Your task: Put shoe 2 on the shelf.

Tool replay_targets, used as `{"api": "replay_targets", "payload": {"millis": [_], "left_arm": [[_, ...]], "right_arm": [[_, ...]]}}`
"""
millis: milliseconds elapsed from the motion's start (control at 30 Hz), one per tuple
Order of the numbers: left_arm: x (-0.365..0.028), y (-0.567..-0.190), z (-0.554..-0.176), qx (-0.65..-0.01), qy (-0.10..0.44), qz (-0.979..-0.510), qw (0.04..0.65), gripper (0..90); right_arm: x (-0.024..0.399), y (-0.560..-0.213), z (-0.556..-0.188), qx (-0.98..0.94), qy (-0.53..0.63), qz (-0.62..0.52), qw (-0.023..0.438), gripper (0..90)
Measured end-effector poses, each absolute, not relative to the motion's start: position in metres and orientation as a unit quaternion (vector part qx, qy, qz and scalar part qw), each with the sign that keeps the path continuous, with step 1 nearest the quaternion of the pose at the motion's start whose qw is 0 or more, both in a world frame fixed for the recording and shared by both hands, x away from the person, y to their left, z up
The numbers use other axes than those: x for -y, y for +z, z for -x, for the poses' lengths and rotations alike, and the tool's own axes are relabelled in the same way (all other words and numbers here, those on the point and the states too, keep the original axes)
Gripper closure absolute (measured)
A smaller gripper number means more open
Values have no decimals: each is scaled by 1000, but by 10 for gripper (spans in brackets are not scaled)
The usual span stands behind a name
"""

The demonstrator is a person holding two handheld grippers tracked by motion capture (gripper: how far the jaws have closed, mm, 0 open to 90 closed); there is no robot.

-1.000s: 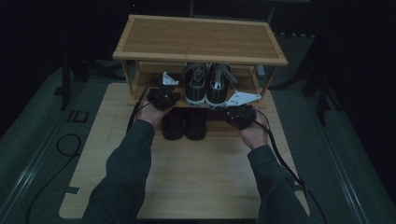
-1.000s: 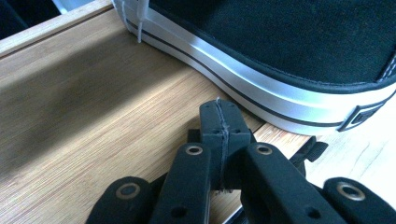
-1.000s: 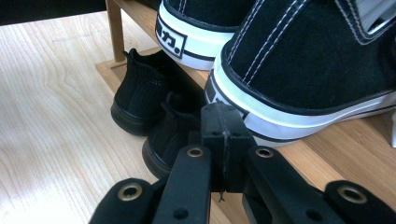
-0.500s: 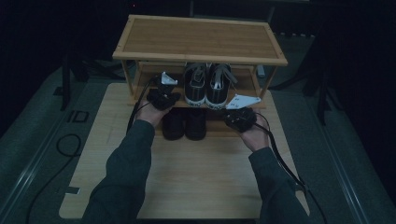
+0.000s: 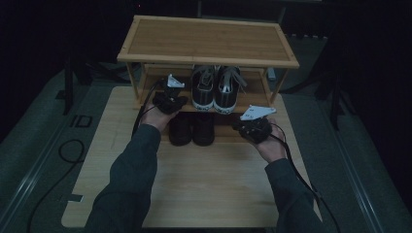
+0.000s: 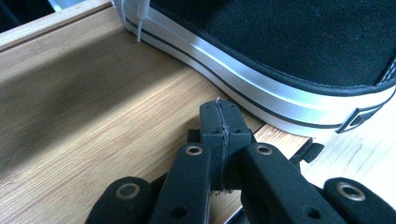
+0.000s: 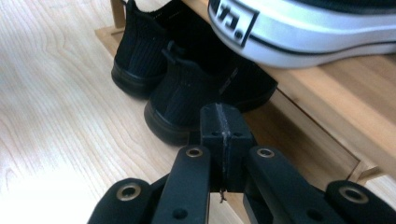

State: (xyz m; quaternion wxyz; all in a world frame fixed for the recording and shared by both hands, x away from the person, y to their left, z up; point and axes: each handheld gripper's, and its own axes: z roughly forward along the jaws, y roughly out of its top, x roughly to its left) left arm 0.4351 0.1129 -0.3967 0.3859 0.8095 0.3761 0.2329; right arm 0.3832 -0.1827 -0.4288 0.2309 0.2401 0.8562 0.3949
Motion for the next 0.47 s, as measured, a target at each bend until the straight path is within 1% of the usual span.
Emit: {"api": "replay_targets", "payload": {"millis": [467], "left_arm": [[-113,-397,-435,-377,232,-808,388,900]], "right_arm": [[190,-446,-382,-863,379,-253,218,883]]}}
